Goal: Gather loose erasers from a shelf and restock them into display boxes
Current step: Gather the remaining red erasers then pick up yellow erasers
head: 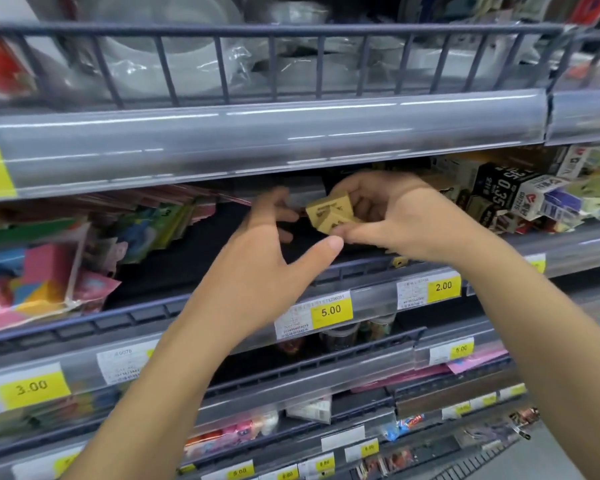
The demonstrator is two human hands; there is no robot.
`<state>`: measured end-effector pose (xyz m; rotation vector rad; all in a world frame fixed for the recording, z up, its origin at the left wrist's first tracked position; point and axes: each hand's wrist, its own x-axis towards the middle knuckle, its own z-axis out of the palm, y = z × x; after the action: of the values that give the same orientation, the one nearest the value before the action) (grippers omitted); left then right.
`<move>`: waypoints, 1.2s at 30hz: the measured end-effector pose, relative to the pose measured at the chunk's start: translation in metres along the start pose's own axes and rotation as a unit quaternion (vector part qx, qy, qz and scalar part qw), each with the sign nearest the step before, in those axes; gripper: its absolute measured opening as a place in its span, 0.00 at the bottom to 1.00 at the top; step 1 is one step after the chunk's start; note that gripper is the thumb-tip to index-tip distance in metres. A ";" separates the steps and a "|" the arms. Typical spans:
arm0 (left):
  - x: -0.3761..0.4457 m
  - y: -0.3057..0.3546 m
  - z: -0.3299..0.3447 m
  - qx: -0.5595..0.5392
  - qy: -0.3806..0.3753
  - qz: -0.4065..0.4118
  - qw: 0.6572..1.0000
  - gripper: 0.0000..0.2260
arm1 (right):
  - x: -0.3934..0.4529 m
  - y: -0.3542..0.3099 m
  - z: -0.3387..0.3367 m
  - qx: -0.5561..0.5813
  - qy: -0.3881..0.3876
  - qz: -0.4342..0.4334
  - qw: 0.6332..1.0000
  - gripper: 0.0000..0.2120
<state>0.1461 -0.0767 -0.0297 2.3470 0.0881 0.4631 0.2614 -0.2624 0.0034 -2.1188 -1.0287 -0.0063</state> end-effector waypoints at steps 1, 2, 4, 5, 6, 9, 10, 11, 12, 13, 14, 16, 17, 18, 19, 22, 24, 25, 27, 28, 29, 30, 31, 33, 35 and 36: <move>0.004 0.003 -0.004 -0.035 -0.004 -0.006 0.999 0.43 | -0.003 -0.005 0.005 0.029 -0.009 -0.022 0.999 0.17; 0.009 0.007 -0.007 -0.059 -0.005 -0.010 0.998 0.45 | -0.006 -0.010 0.009 0.051 -0.017 -0.043 0.998 0.16; 0.017 0.013 -0.011 -0.080 -0.024 -0.009 0.996 0.46 | -0.009 -0.018 0.016 0.055 -0.023 -0.086 0.995 0.15; 0.020 0.015 -0.012 -0.082 -0.046 -0.007 0.996 0.45 | -0.010 -0.020 0.018 0.030 -0.019 -0.114 0.993 0.14; 0.023 0.017 -0.014 -0.085 -0.077 -0.004 0.993 0.41 | -0.009 -0.022 0.020 -0.006 -0.010 -0.146 0.989 0.14; 0.028 0.015 -0.019 -0.112 -0.183 0.001 0.977 0.20 | -0.005 -0.022 0.025 -0.125 0.004 -0.223 0.967 0.13; 0.029 0.013 -0.021 -0.110 -0.205 0.004 0.972 0.16 | -0.004 -0.022 0.025 -0.150 0.004 -0.232 0.961 0.13; 0.031 0.011 -0.021 -0.098 -0.217 0.009 0.971 0.14 | -0.003 -0.022 0.026 -0.165 0.004 -0.236 0.958 0.13; 0.034 0.010 -0.021 -0.085 -0.216 0.015 0.973 0.14 | -0.003 -0.021 0.027 -0.173 0.005 -0.235 0.957 0.14; 0.036 0.008 -0.019 -0.070 -0.202 0.021 0.977 0.14 | -0.003 -0.019 0.028 -0.179 0.010 -0.222 0.958 0.16; 0.039 0.007 -0.016 -0.058 -0.181 0.024 0.981 0.15 | -0.003 -0.017 0.029 -0.184 0.018 -0.198 0.963 0.18; 0.043 0.003 -0.009 -0.067 -0.143 0.021 0.987 0.16 | -0.006 -0.012 0.028 -0.182 0.041 -0.148 0.971 0.22; 0.044 0.000 -0.005 -0.084 -0.131 0.016 0.988 0.13 | -0.008 -0.010 0.025 -0.179 0.053 -0.129 0.974 0.25; 0.045 -0.002 -0.003 -0.098 -0.123 0.011 0.988 0.10 | -0.010 -0.007 0.021 -0.175 0.064 -0.113 0.976 0.27; 0.046 -0.004 0.000 -0.110 -0.117 0.007 0.987 0.07 | -0.012 -0.003 0.015 -0.171 0.075 -0.098 0.978 0.27; 0.046 -0.008 0.003 -0.147 -0.104 -0.008 0.984 0.06 | -0.015 0.012 -0.011 -0.174 0.075 -0.021 0.982 0.23; 0.047 -0.009 0.002 -0.146 -0.096 -0.026 0.984 0.07 | -0.017 0.022 -0.024 -0.200 0.044 0.040 0.978 0.23; 0.048 -0.008 0.003 -0.145 -0.089 -0.033 0.985 0.06 | -0.018 0.025 -0.029 -0.212 0.027 0.061 0.975 0.23; 0.049 -0.007 0.005 -0.146 -0.070 -0.039 0.986 0.05 | -0.017 0.027 -0.032 -0.227 -0.015 0.092 0.969 0.22; 0.050 -0.006 0.006 -0.141 -0.063 -0.040 0.987 0.04 | -0.015 0.027 -0.033 -0.233 -0.038 0.103 0.966 0.21; 0.051 -0.005 0.008 -0.134 -0.059 -0.042 0.988 0.04 | -0.013 0.026 -0.033 -0.243 -0.058 0.109 0.962 0.20; 0.052 -0.004 0.009 -0.127 -0.058 -0.046 0.989 0.04 | -0.011 0.026 -0.032 -0.259 -0.075 0.113 0.956 0.19; 0.052 -0.003 0.010 -0.123 -0.058 -0.052 0.989 0.04 | -0.008 0.025 -0.032 -0.280 -0.092 0.117 0.948 0.18; 0.053 -0.002 0.012 -0.119 -0.054 -0.061 0.990 0.06 | -0.003 0.022 -0.030 -0.327 -0.125 0.122 0.929 0.18; 0.053 -0.002 0.012 -0.121 -0.045 -0.063 0.990 0.07 | 0.002 0.019 -0.027 -0.373 -0.148 0.127 0.907 0.19; 0.053 -0.003 0.012 -0.124 -0.042 -0.064 0.989 0.07 | 0.004 0.017 -0.025 -0.390 -0.154 0.127 0.899 0.20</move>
<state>0.2002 -0.0726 -0.0235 2.0985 0.1319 0.2938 0.2837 -0.2822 0.0114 -3.0603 -1.0162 0.0565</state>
